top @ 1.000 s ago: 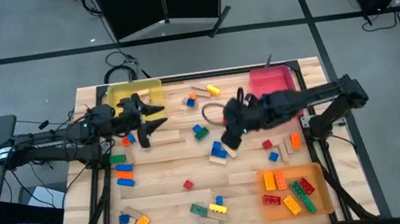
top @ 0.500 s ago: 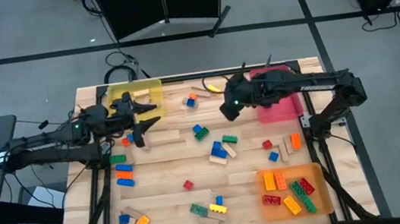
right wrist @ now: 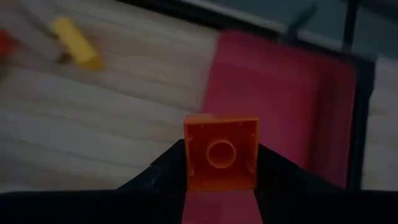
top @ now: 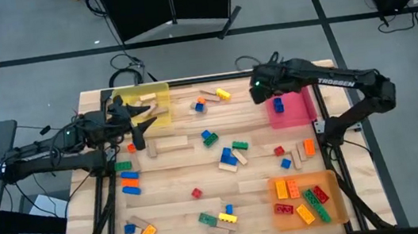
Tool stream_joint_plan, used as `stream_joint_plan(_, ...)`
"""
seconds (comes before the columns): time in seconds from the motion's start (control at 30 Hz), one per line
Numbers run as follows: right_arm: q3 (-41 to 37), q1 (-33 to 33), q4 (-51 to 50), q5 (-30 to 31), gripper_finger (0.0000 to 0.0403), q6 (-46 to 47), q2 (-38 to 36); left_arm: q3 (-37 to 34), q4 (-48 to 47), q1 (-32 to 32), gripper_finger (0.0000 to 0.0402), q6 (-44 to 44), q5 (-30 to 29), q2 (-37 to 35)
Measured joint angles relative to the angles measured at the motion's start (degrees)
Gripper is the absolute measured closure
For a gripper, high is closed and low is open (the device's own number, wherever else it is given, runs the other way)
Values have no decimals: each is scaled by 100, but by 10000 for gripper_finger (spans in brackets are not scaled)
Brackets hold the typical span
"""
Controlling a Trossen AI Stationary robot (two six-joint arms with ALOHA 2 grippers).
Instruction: Sort blocks by size
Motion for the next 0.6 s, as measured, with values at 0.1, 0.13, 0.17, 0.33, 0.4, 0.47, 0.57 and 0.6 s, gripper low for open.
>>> stream_joint_plan(0.1, -564, -633, 355, -472, 250, 41, -254, 0, -28, 0, 186, 0, -2, 1)
stream_joint_plan(0.13, -736, -843, 447, -619, 250, 120, -314, 0, -35, 0, 186, 1, -21, 1)
stream_joint_plan(0.17, -900, -1049, 543, -749, 250, 228, -359, 0, -29, 0, 186, 2, -89, 1)
stream_joint_plan(0.33, -1399, -1738, 685, -918, 231, 463, -264, 0, 35, 0, 186, 0, -913, 1)
stream_joint_plan(0.4, -1527, -1903, 772, -941, 214, 460, -123, 0, 83, 0, 186, 2, -1122, 0)
stream_joint_plan(0.47, -1658, -2039, 893, -979, 202, 453, 8, 0, 77, 0, 186, 3, -1284, 1)
stream_joint_plan(0.57, -1831, -2192, 1109, -1117, 197, 448, 228, 1, 73, 0, 186, 2, -1519, 1)
stream_joint_plan(0.6, -1874, -2228, 1168, -1157, 197, 443, 304, 0, 74, 0, 186, 2, -1555, 1)
